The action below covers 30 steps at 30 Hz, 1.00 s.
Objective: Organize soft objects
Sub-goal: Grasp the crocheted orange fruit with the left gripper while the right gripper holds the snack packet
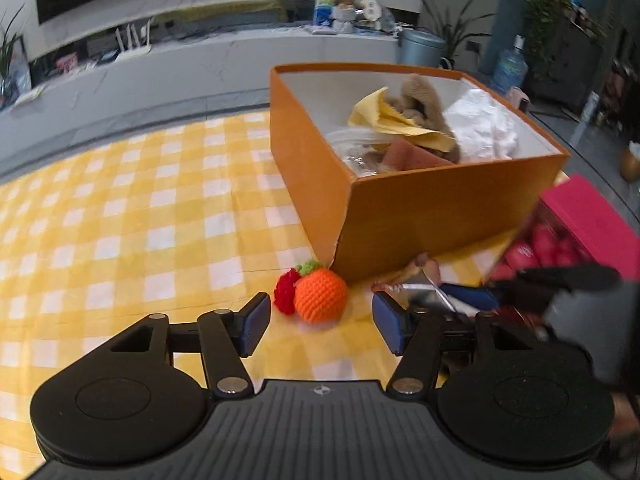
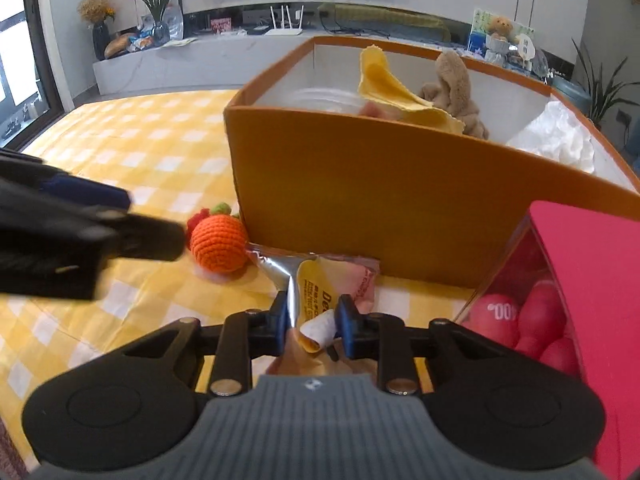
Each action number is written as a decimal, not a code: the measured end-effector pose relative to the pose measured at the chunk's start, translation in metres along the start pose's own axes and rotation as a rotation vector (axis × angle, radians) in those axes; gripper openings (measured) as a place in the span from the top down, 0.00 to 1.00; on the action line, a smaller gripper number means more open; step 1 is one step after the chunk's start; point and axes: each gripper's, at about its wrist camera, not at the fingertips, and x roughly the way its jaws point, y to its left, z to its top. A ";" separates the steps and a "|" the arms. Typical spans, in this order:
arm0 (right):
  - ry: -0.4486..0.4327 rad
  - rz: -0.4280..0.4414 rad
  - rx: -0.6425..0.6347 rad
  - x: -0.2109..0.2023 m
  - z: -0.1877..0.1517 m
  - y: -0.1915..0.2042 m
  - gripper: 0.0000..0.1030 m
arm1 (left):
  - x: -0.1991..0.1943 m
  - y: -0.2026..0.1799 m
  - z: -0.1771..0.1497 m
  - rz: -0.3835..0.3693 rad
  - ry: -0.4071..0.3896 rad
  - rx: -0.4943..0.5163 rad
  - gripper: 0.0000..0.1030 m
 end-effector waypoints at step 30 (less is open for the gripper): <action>-0.044 0.188 0.151 -0.045 0.010 -0.025 0.83 | -0.019 0.013 0.009 -0.002 -0.032 -0.138 0.53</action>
